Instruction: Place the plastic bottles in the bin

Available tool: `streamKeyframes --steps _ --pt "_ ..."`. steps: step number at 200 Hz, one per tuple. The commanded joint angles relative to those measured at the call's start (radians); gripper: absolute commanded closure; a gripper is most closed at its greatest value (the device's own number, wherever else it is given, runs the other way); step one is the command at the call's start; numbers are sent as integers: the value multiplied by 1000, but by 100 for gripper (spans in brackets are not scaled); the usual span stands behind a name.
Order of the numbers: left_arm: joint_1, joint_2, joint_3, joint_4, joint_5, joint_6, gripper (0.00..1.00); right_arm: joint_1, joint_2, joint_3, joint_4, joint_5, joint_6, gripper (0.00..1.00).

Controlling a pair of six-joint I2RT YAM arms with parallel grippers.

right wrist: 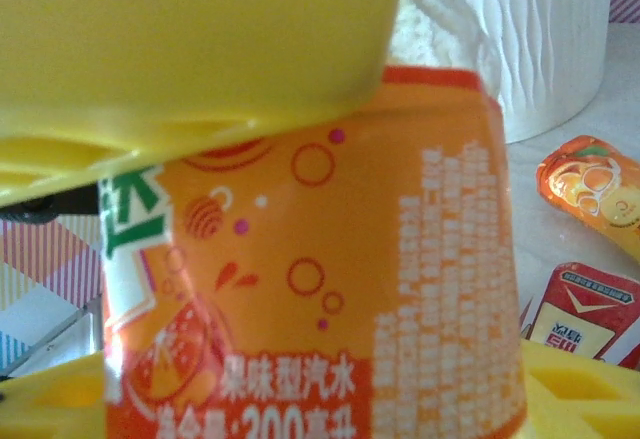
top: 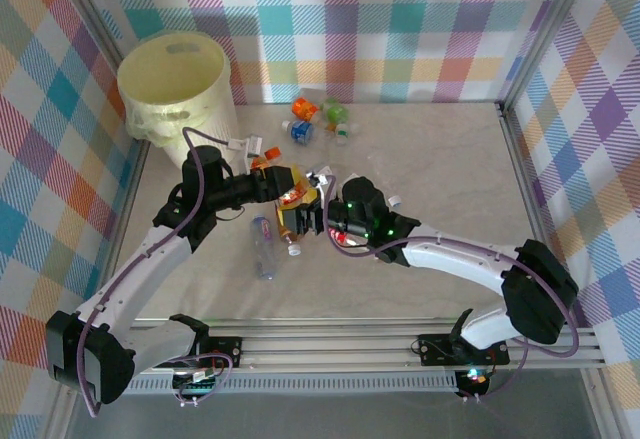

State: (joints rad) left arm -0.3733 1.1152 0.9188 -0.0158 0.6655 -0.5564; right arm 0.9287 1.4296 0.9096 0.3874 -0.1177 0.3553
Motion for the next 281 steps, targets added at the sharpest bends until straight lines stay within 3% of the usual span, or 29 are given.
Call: streamKeyframes --steps 1,31,68,186,281 --pt "-15 -25 1 -3 -70 22 49 -2 4 53 -24 -7 -26 24" --pt "-14 -3 75 -189 -274 62 49 -2 -6 70 -113 29 -62 13" --pt "-13 45 117 -210 -341 73 50 -1 -21 94 -207 90 -68 0" --pt "13 177 479 -425 -680 290 51 -2 -211 -32 -254 389 -101 0" --pt "224 367 794 -271 -786 387 51 -8 -264 -70 -233 449 -82 0"
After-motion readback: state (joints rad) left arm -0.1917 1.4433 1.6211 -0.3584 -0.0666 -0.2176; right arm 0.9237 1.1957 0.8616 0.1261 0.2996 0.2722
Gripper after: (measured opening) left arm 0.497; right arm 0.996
